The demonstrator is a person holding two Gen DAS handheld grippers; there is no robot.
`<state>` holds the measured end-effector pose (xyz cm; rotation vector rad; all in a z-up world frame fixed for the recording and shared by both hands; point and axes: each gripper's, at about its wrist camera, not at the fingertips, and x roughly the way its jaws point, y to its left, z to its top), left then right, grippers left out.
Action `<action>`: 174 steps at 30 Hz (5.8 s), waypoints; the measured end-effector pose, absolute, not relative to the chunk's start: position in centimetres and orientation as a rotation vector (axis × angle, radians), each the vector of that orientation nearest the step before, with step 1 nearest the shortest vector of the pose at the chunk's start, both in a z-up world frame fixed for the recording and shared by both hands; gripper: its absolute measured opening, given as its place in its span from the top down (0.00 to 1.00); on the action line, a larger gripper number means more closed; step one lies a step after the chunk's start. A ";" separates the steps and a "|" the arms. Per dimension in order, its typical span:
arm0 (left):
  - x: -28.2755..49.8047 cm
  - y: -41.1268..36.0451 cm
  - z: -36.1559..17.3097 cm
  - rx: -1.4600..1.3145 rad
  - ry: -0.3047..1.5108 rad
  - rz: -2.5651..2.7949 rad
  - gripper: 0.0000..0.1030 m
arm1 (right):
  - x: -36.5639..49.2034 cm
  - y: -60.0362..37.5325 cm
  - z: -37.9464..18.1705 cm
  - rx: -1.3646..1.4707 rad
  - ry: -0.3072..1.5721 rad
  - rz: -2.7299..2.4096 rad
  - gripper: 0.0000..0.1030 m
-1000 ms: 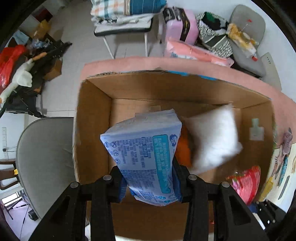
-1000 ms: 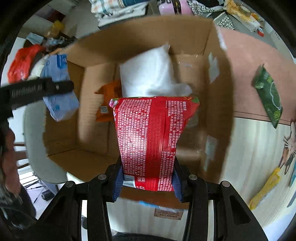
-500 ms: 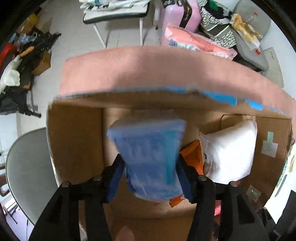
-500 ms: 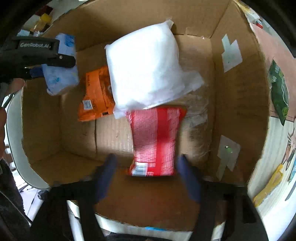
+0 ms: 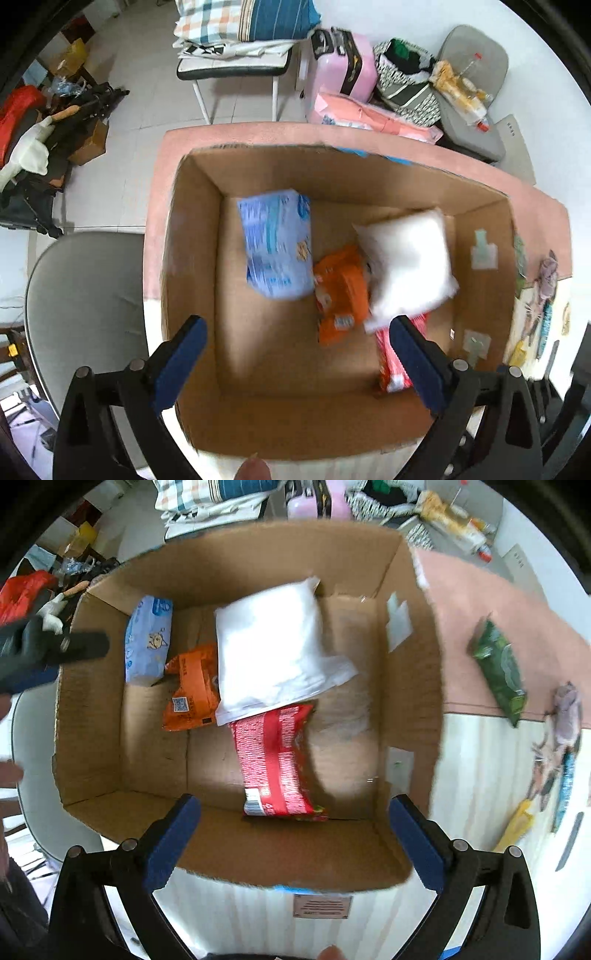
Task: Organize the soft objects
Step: 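Lower tissue pack and red bag into the box and open both tools, then grasp the green snack bag with left tool while right tool grasps yellow scrub sponge, then place green bag and scrub sponge into the box and open both tools, then grasp the lavender cloth with left tool while right tool grasps blue tube pack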
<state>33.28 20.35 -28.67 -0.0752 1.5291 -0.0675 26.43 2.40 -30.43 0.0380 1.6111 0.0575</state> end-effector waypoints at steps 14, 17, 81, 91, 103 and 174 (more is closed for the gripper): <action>24.2 16.7 -21.8 -0.059 1.361 -0.061 0.00 | 20.2 1.5 -23.4 0.082 1.444 0.109 0.00; 23.5 15.3 -20.9 -0.061 1.361 -0.069 0.00 | 19.2 0.6 -22.1 0.112 1.420 0.130 0.00; 37.0 -25.0 -43.1 0.236 1.723 -0.140 0.57 | 13.9 -31.8 -42.8 0.571 1.790 -0.314 0.54; 30.9 -23.7 -36.4 0.244 1.607 -0.254 0.67 | 13.6 -28.2 -40.2 0.458 1.732 -0.287 0.65; 27.1 -1.7 -23.2 0.007 1.495 -0.292 0.67 | 17.4 -17.5 -26.3 0.528 1.555 0.098 0.65; 17.8 18.6 -16.3 -0.060 1.232 0.092 0.06 | 16.9 1.5 -16.7 0.027 1.307 0.118 0.00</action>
